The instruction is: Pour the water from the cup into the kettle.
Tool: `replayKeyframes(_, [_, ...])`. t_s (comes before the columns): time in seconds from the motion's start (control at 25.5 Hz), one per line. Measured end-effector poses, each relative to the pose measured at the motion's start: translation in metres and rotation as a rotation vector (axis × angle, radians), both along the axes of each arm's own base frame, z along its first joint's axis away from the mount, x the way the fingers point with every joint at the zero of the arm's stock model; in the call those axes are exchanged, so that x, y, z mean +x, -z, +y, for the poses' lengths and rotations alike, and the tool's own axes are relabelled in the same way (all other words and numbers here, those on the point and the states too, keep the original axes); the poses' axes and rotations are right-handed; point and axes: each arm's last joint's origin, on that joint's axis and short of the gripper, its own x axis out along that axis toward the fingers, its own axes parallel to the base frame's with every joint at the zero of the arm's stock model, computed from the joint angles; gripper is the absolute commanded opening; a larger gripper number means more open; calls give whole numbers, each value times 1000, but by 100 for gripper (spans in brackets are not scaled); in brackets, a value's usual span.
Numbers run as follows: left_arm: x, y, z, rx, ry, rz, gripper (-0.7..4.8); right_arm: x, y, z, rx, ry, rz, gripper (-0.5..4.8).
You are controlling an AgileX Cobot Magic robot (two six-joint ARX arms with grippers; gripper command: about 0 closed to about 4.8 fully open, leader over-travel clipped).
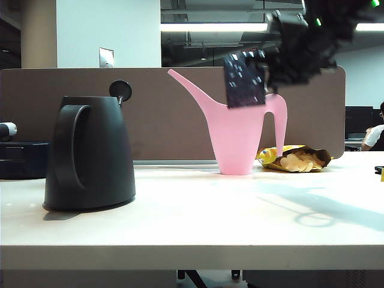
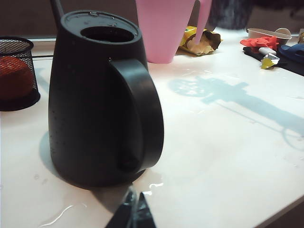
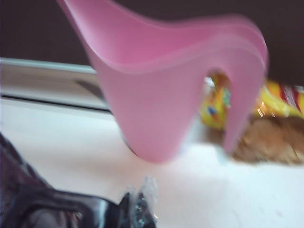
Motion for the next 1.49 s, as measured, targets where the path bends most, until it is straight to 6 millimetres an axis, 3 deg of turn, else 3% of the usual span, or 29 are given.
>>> replayKeyframes(0.27, [0, 0, 0, 0, -3, 0, -5, -18, -61, 66, -162, -189, -59, -8])
replayKeyframes(0.47, [0, 0, 0, -1, -3, 1, -5, -32, -79, 98, -254, -192, -117, -8])
replayKeyframes(0.71, [0, 0, 0, -1, -3, 0, -5, -45, -84, 142, -535, -250, -180, -8])
replayKeyframes(0.98, [0, 0, 0, -20, -4, 12, -5, -51, -90, 169, -710, -278, -273, -8])
replayKeyframes(1.29, [0, 0, 0, -20, -5, 12, -5, -56, -70, 194, -945, -317, -323, -8])
replayKeyframes(1.49, [0, 0, 0, -20, -4, 12, -5, -64, -53, 223, -1142, -370, -438, -8])
